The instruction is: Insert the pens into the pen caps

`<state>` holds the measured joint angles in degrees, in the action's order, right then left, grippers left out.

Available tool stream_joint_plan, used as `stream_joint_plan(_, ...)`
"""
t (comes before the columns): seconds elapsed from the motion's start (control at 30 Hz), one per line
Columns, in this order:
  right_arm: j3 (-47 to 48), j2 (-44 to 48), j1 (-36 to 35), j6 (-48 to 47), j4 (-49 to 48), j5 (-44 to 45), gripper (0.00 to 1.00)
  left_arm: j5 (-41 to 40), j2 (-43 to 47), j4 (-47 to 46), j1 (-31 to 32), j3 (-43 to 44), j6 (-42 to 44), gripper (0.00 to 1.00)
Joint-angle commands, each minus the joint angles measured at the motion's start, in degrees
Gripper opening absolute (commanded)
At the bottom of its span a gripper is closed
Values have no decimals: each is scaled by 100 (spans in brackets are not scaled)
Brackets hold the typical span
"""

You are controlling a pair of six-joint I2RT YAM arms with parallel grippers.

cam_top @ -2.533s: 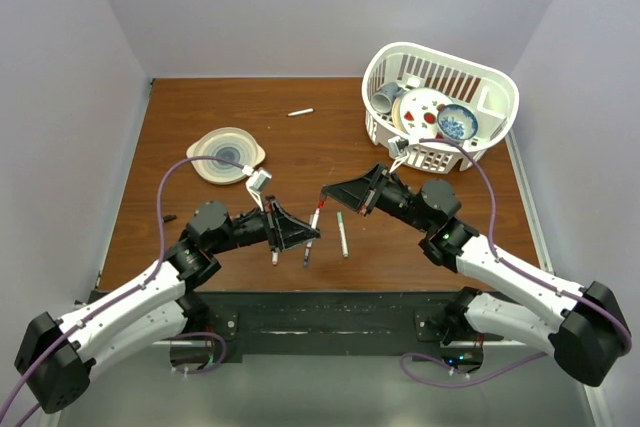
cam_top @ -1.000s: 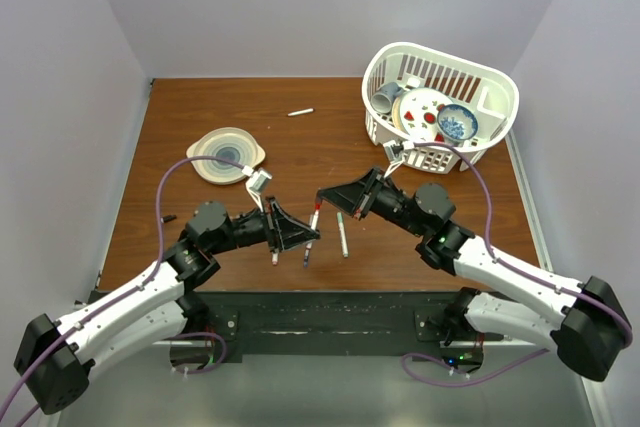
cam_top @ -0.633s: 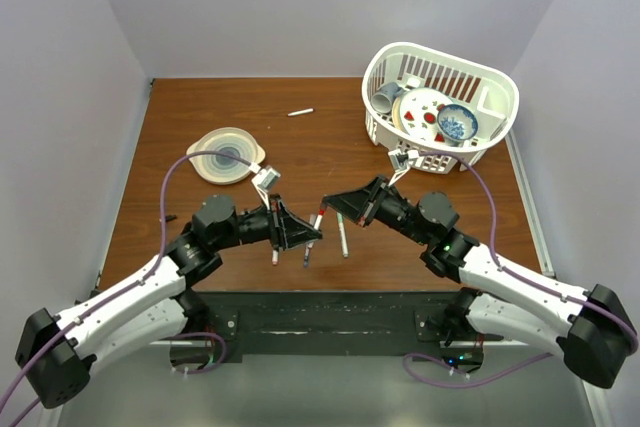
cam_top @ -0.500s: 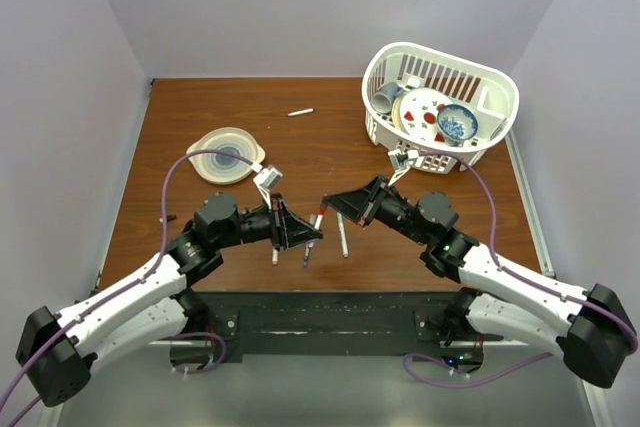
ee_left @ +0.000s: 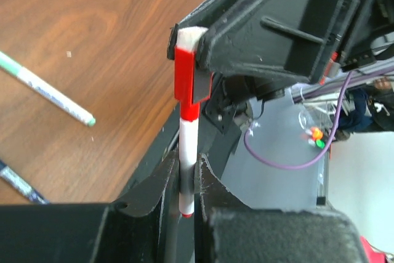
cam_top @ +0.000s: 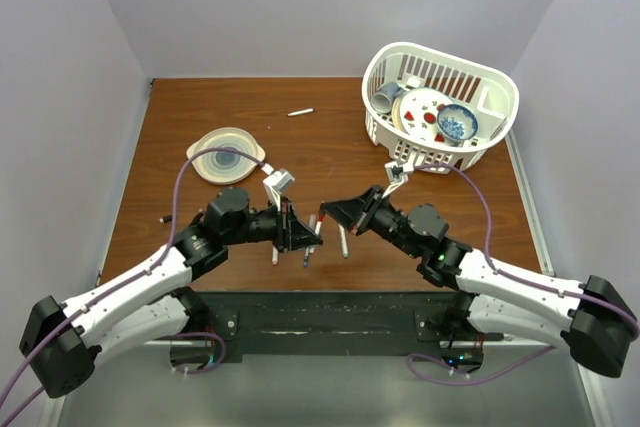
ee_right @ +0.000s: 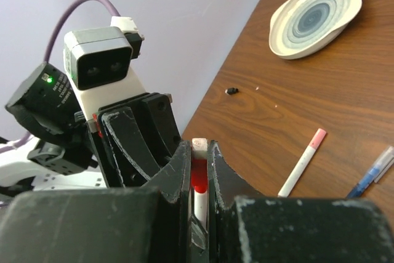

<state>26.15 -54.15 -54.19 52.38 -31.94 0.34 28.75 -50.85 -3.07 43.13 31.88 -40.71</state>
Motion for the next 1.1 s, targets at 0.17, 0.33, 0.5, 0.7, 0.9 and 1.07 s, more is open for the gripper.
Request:
stream_joint_plan(0.17,-391,-553,-1479,79,487,-790,0,-1241,-83,-1038,-630,749,116,0)
stream_joint_plan(0.33,-365,-597,-1655,-8,750,-570,0,-1003,5,-906,-1078,846,168,0)
stream_joint_plan(0.5,-198,-728,-1893,-105,875,-491,0,-968,14,-792,-1202,987,309,0)
stream_joint_plan(0.7,48,-1071,-2270,0,970,-377,0,-1415,110,-608,-1220,952,300,0)
stream_joint_plan(0.9,259,-905,-2578,-35,1717,-158,0,-1627,207,-265,-1395,1022,573,0)
stream_joint_plan(1.07,338,-1080,-2684,27,1683,-253,0,-1469,102,-396,-1562,943,608,0)
